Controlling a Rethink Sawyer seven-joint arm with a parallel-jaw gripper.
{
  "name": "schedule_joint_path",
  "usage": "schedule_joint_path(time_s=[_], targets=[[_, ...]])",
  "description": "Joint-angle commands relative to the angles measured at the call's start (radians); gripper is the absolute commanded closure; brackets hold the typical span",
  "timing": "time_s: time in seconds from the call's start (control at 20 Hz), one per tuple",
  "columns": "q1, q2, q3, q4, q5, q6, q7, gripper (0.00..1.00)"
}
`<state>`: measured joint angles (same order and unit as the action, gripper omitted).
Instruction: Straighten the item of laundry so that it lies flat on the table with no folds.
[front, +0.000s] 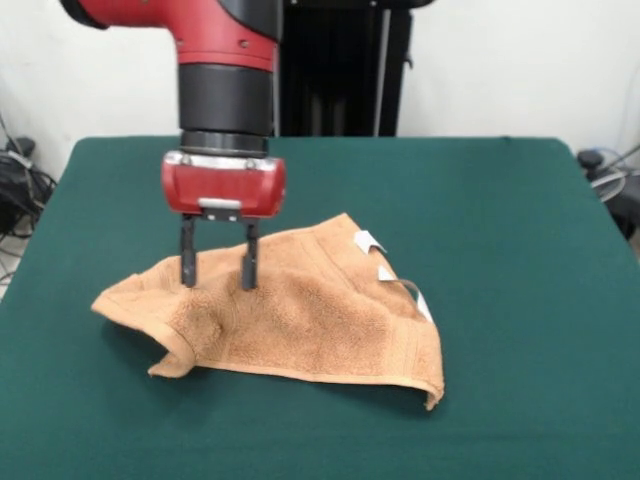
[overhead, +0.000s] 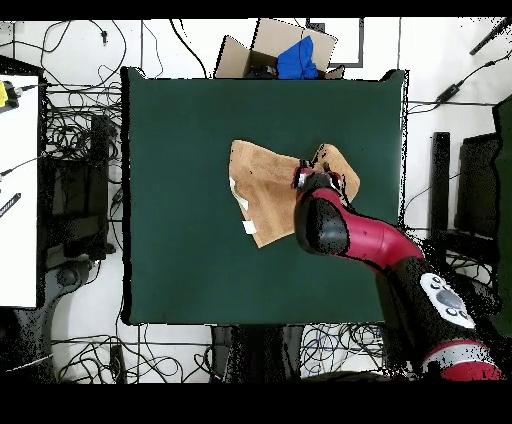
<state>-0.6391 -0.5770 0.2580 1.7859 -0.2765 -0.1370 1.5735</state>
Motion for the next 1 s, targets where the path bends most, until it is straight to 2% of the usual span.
schedule_joint_path(time_s=[0.05,0.35,0.65,1.0], targets=[[0.089,0.077,-0.012,0.026,0.041,-0.077,0.223,0.0],[0.076,0.08,-0.013,0.004,0.035,-0.062,0.197,0.0],[0.022,0.072,0.016,-0.023,0.002,-0.011,0.151,0.0],[0.0,0.063,0.032,-0.013,-0.009,-0.002,0.141,0.0]])
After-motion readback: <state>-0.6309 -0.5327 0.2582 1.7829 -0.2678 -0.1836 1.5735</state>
